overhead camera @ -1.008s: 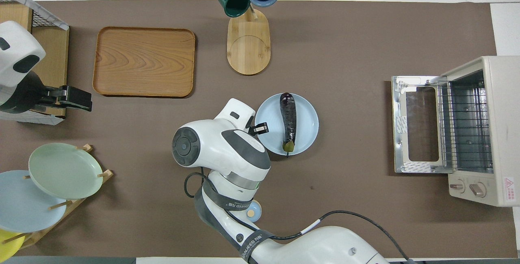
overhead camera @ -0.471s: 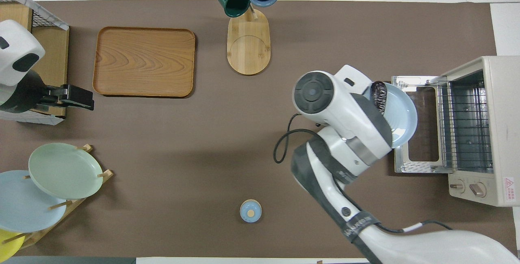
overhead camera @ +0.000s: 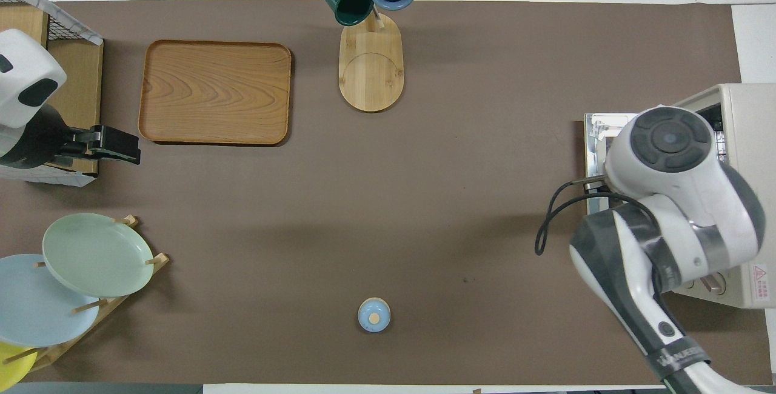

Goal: Put eggplant into oven
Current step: 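Carry the plate with the eggplant into the open oven with the right gripper, then open the right gripper and withdraw it from the oven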

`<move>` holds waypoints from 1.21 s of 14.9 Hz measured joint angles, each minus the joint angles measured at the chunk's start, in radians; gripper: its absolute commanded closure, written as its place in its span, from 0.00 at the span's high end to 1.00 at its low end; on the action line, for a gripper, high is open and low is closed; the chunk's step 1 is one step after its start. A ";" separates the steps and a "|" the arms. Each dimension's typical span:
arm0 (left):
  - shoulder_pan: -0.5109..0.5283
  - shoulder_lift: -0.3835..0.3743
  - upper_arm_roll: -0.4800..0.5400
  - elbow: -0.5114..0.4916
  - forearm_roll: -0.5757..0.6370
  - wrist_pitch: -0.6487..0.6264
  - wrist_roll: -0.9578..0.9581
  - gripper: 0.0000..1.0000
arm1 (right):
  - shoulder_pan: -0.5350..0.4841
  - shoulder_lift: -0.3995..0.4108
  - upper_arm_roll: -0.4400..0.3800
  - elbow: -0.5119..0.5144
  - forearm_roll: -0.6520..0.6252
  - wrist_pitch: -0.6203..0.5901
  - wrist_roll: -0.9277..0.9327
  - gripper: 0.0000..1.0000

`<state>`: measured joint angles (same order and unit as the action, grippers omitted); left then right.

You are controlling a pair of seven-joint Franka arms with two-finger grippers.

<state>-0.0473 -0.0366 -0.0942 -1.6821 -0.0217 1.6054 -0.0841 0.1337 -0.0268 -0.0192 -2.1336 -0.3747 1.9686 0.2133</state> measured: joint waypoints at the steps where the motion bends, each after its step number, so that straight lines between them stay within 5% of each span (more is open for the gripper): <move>1: 0.000 0.000 0.000 0.000 0.000 0.000 -0.001 1.00 | -0.045 -0.001 0.000 -0.012 0.005 0.028 -0.049 0.00; 8: 0.001 0.000 0.006 0.000 0.000 0.000 -0.008 1.00 | -0.173 -0.002 0.003 -0.106 0.021 0.210 -0.200 0.00; 11: 0.001 0.000 0.006 0.000 0.000 0.000 -0.009 1.00 | -0.173 -0.002 0.005 -0.111 0.040 0.232 -0.200 0.36; 14: 0.001 0.000 0.007 0.000 0.000 -0.001 -0.009 1.00 | -0.172 -0.002 0.009 -0.107 0.078 0.208 -0.200 0.45; 15: 0.001 0.000 0.006 0.000 0.000 -0.001 -0.009 1.00 | -0.170 -0.003 0.012 -0.091 0.108 0.169 -0.201 0.42; 18: 0.001 0.000 0.007 0.000 0.000 -0.001 -0.009 1.00 | -0.129 -0.005 0.033 -0.007 0.183 0.075 -0.202 0.00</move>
<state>-0.0464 -0.0366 -0.0877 -1.6821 -0.0217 1.6048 -0.0929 0.0044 -0.0317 0.0138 -2.1403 -0.1913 2.0438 0.0110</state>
